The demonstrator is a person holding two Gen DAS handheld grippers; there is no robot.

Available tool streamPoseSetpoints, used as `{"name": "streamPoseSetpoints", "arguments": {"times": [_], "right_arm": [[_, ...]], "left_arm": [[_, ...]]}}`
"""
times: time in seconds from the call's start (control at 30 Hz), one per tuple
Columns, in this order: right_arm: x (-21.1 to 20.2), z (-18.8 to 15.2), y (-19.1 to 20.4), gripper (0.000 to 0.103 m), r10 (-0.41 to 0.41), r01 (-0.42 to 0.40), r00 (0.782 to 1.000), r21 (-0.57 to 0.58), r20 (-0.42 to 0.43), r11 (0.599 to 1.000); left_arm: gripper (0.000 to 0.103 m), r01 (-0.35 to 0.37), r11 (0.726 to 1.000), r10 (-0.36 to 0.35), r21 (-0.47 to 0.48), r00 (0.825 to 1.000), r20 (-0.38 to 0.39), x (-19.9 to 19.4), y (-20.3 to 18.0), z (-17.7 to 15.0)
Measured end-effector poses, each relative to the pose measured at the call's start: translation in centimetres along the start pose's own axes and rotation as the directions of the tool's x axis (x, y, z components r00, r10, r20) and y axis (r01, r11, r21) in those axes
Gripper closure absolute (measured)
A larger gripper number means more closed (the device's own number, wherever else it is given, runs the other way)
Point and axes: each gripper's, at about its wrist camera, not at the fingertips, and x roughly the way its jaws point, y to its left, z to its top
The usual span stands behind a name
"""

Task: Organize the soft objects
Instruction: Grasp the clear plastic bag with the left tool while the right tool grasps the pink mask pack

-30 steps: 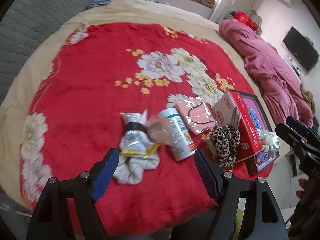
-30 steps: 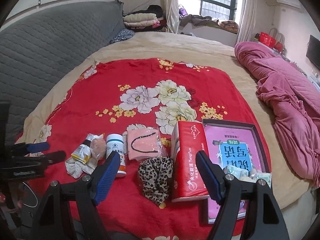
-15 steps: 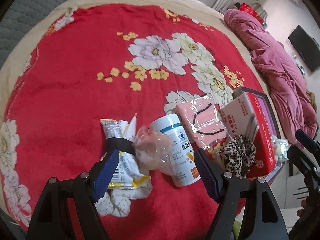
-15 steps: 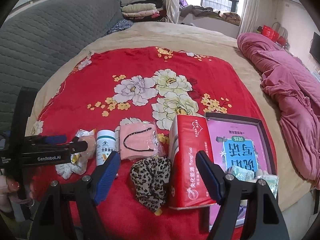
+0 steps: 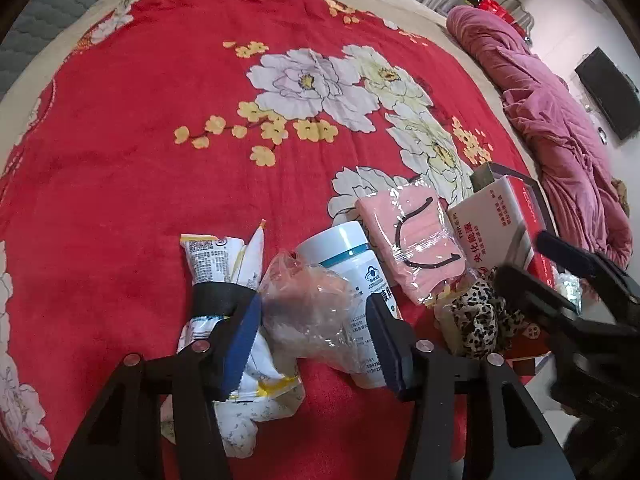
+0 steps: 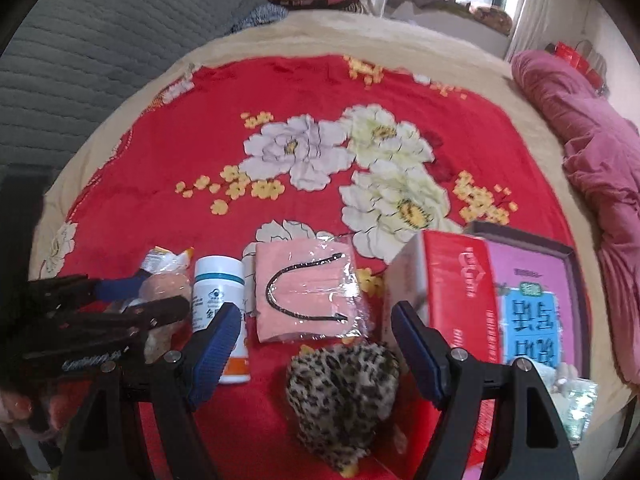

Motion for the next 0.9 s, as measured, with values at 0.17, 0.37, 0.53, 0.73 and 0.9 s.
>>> {"name": "streamPoseSetpoints", "arguments": {"times": [0.17, 0.37, 0.53, 0.73, 0.9], "right_arm": [[3.6, 0.6, 0.3, 0.026, 0.031, -0.030, 0.997, 0.018, -0.072, 0.999], [6.7, 1.5, 0.4, 0.025, 0.028, -0.027, 0.992, 0.007, -0.127, 1.000], [8.6, 2.6, 1.6, 0.010, -0.042, 0.033, 0.989, -0.066, -0.141, 0.997], [10.8, 3.3, 2.8, 0.009, -0.133, 0.106, 0.972, -0.145, -0.196, 0.984], [12.8, 3.7, 3.3, 0.003, -0.211, 0.165, 0.945, -0.195, -0.248, 0.967]], "left_arm": [[0.057, 0.021, 1.000, -0.021, -0.019, 1.000, -0.010, 0.5, 0.8, 0.2], [0.058, 0.045, 0.999, -0.045, -0.022, 0.999, -0.018, 0.7, 1.2, 0.2], [0.058, 0.050, 0.998, -0.051, -0.025, 0.998, -0.027, 1.0, 1.3, 0.1], [0.058, 0.057, 0.997, -0.059, -0.042, 0.998, -0.039, 1.3, 1.8, 0.1], [0.058, 0.051, 0.997, -0.053, -0.050, 0.998, -0.044, 1.6, 2.0, 0.1]]}}
